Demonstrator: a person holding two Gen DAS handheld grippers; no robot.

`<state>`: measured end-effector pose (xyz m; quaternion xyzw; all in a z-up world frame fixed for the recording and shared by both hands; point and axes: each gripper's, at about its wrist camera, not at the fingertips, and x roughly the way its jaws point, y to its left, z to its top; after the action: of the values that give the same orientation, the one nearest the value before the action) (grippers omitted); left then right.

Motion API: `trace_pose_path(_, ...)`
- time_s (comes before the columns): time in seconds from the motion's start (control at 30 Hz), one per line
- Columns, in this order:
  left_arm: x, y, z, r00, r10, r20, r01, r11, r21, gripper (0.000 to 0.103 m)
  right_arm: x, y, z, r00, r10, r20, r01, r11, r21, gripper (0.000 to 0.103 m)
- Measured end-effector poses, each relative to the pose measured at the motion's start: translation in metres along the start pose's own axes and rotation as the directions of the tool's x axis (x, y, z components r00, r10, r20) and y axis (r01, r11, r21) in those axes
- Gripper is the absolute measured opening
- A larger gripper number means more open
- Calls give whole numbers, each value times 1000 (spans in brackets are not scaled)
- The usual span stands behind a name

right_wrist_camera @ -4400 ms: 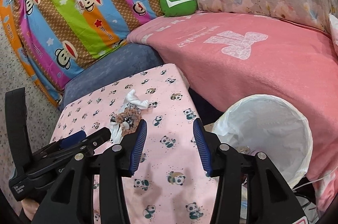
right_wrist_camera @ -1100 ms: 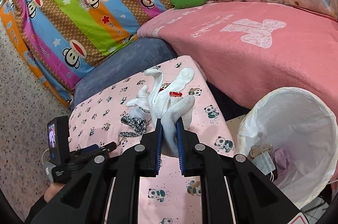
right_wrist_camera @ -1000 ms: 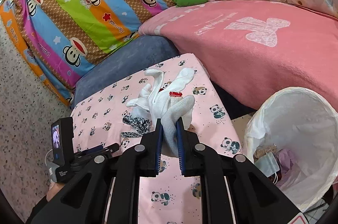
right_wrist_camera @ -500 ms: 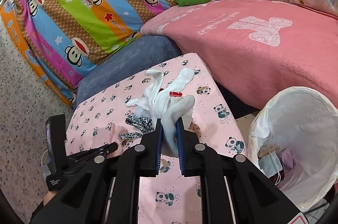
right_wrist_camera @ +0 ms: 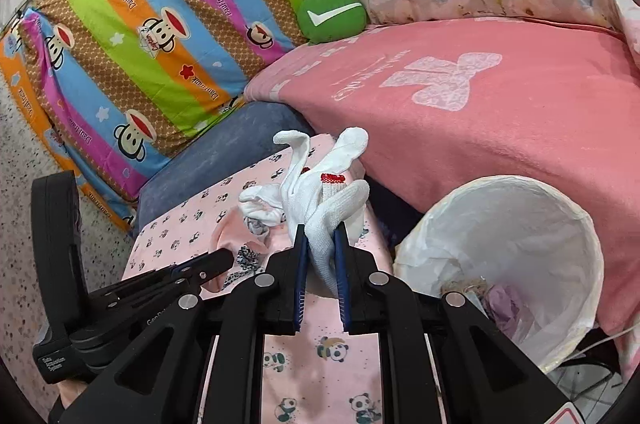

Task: Organize soft objects
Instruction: 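Grasp the pink cloth with the left tool, then carry the pink cloth and glove over the bin and open both tools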

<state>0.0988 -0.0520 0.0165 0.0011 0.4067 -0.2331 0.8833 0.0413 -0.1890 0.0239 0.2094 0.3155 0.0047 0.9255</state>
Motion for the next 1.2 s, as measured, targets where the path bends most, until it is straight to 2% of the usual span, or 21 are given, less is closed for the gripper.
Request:
trace_pose_path(0.27,16,-62,2,997,-69,-20,71,994,87,5,-25,-50,0,998,-63,19,62,996,57,14)
trace_pose_path(0.57,33,-104,-3,990,-117,-74,127,983,133,7,-36,-91,-4,993,-117,13,115,988,103,14)
trace_pose_path(0.67,38,-112,-5,989,-121,-86,132,982,138,8,-37,-101,-4,990,-138,8,136,983,122,18)
trace_pose_path(0.73,41,-116,-7,990,-108,-86,120,982,144,18,-38,-104,-5,989,-145,10,142,980,138,21)
trace_pose_path(0.8,41,-116,-8,992,-97,-85,108,985,138,53,-41,-109,-5,989,-148,18,143,977,156,28)
trace_pose_path(0.87,39,-115,-8,995,-78,-58,85,988,132,66,-41,-112,-5,988,-152,22,147,976,160,34)
trace_pose_path(1.2,36,-96,-8,998,-41,-54,45,995,87,68,-40,-115,-5,989,-148,18,144,978,153,35)
